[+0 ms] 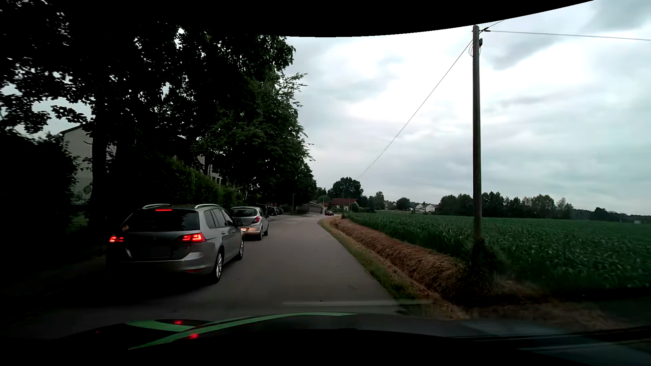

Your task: Follow the waypoints while adhering to traffic rules and regulations

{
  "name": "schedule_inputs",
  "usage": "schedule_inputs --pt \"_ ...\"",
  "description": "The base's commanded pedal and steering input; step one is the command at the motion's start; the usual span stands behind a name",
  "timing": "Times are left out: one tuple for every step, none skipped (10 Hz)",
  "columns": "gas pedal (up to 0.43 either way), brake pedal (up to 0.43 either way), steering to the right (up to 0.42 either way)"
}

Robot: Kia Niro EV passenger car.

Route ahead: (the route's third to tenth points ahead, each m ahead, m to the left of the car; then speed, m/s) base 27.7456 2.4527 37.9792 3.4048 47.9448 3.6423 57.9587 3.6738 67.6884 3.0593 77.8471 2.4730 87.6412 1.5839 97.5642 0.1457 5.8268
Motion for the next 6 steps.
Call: schedule_inputs --pt "0.177 0.000 -0.010" --pt "0.177 0.000 -0.013" --pt "0.177 0.000 -0.013" --pt "0.177 0.000 -0.013" --pt "0.177 0.000 -0.016" --pt "0.177 0.000 -0.020"
